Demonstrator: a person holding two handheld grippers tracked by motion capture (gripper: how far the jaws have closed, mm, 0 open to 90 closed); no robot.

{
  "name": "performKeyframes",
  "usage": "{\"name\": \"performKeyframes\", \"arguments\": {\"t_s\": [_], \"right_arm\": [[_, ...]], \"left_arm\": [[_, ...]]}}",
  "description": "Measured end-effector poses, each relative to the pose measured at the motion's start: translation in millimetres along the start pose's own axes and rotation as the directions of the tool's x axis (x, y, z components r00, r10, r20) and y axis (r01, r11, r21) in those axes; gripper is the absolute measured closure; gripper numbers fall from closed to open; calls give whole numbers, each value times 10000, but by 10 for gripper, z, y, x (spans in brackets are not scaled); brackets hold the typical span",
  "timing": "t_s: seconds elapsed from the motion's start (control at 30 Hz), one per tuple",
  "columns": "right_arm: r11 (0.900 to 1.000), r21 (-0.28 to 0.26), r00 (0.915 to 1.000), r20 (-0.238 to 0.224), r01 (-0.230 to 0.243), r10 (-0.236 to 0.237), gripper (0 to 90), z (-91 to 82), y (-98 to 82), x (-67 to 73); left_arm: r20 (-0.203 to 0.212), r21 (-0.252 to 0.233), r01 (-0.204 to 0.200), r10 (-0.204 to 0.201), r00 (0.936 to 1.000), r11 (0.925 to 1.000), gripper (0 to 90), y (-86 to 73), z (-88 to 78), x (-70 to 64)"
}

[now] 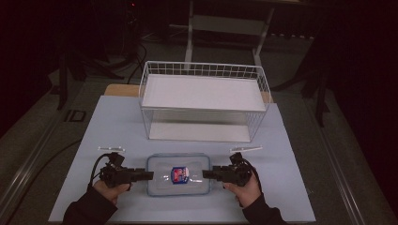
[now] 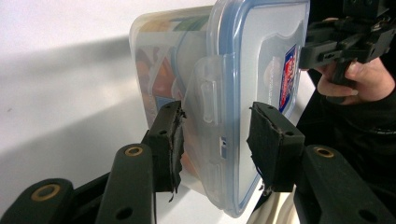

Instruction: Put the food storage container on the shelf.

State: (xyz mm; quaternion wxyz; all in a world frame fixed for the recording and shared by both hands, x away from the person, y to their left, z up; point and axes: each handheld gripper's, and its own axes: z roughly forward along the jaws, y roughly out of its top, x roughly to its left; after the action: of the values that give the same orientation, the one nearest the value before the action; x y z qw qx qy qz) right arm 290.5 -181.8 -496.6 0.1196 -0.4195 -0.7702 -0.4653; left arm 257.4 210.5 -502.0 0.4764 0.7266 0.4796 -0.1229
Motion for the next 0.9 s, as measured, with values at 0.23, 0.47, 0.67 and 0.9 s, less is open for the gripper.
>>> {"name": "performKeyframes", "arguments": {"t_s": [0.23, 0.47, 0.67, 0.9], "right_arm": [[9989, -418, 9994, 258, 232, -221, 489, -218, 110, -54], [9964, -769, 9982, 504, 358, -320, 489, -405, 213, -132], [9942, -986, 9972, 655, 432, -369, 488, -493, 287, -240], [9915, -1192, 9958, 811, 518, -423, 488, -562, 396, -395]], "left_arm": [[131, -225, -395, 398, 9991, 9990, 556, 212, 111, -92], [303, -498, -813, 829, 9961, 9954, 556, 435, 271, -155], [204, -676, -1011, 1027, 9945, 9926, 553, 576, 392, -170], [133, -802, -1247, 1261, 9919, 9890, 552, 735, 550, -148]]}}
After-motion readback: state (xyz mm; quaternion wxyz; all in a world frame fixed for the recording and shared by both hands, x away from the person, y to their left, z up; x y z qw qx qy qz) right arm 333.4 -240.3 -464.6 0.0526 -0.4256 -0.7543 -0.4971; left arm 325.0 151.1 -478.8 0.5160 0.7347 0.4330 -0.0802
